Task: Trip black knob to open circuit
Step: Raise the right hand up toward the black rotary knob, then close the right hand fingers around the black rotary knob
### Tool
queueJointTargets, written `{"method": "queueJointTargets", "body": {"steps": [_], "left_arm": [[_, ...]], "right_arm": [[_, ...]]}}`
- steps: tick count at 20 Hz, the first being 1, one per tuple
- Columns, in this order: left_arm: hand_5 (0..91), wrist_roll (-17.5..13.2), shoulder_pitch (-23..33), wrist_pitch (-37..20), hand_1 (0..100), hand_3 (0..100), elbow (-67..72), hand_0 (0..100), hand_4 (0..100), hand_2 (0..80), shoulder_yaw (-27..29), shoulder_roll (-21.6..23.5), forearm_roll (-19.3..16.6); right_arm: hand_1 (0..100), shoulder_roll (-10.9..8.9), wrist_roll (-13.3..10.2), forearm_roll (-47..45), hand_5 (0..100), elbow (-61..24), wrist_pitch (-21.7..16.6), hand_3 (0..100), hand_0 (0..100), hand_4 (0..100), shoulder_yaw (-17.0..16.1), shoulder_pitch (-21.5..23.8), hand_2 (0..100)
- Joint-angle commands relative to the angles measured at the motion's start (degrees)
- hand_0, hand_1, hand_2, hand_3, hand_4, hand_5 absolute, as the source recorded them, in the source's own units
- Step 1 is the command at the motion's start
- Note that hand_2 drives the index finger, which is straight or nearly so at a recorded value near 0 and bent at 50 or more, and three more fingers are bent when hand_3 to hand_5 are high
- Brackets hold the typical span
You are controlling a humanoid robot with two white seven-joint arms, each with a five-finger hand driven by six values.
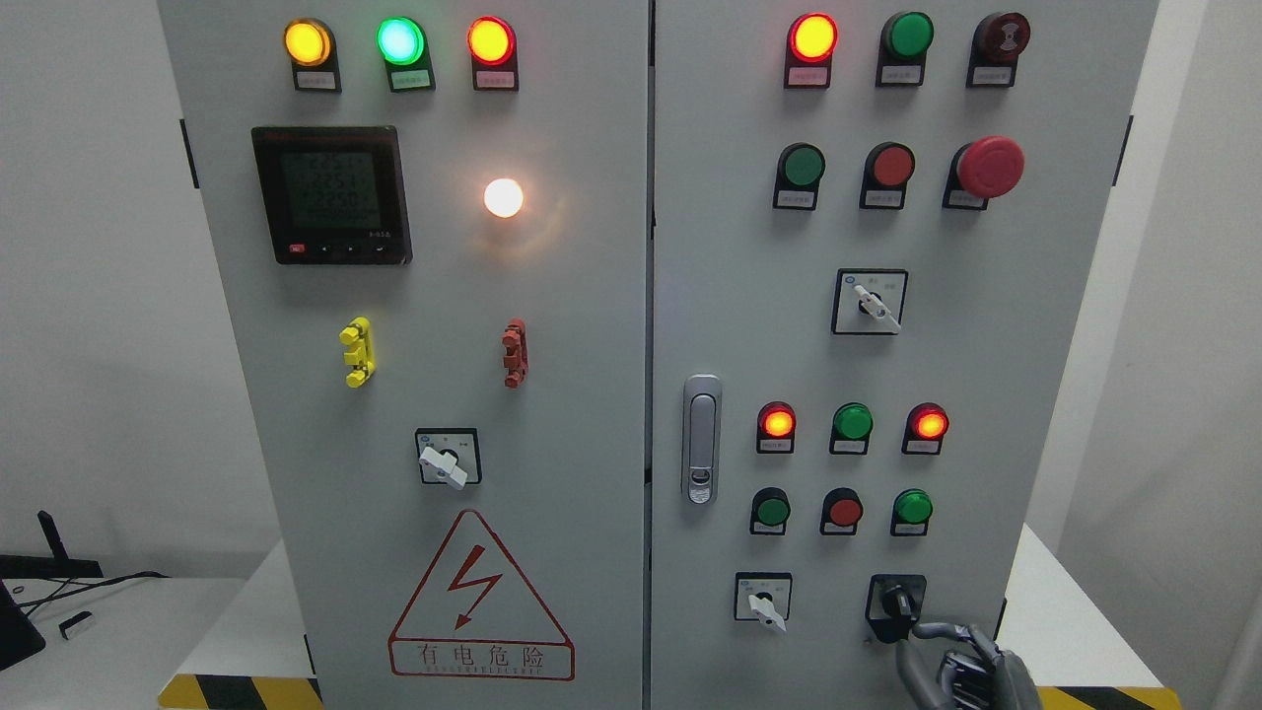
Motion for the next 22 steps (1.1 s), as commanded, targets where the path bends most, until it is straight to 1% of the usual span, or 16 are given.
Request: {"method": "queueJointTargets", "body": {"steps": [1, 6, 8, 11, 17, 22], "left_arm": [[0.0, -0.02, 0.00, 0.01, 39, 0, 0.00, 12, 0, 0.0, 0.00, -0.07, -1.76], [0.0, -0.02, 0.00, 0.01, 39, 0, 0.00, 12, 0, 0.0, 0.00, -0.07, -1.76], [0.0, -0.02, 0.00, 0.01, 39, 0, 0.00, 12, 0, 0.0, 0.00, 0.02, -1.76], [0.0, -0.02, 0.00, 0.01, 39, 0, 0.00, 12, 0, 0.0, 0.00, 0.02, -1.76], [0.0, -0.02, 0.00, 0.01, 39, 0, 0.00, 12, 0, 0.0, 0.00, -0.07, -1.76], [0.0, -0.02, 0.00, 0.01, 39, 0, 0.00, 12, 0, 0.0, 0.00, 0.02, -1.76]], "right_arm": [[74, 1.49, 0.10, 0.01, 96, -0.46, 0.09, 100, 38, 99, 0.87, -0.09, 46], [74, 1.58, 0.01, 0.01, 96, -0.64, 0.09, 100, 38, 99, 1.75, 0.00, 46], [74, 2.11, -0.08, 0.10, 96, -0.72, 0.09, 100, 38, 99, 2.10, 0.00, 46], [74, 2.11, -0.78, 0.10, 96, -0.72, 0.18, 100, 38, 99, 2.63, 0.00, 46], [74, 2.20, -0.78, 0.10, 96, -1.07, 0.62, 100, 38, 99, 2.89, 0.00, 46], [74, 2.64, -0.78, 0.10, 96, -1.25, 0.79, 100, 38, 99, 3.25, 0.00, 45]]}}
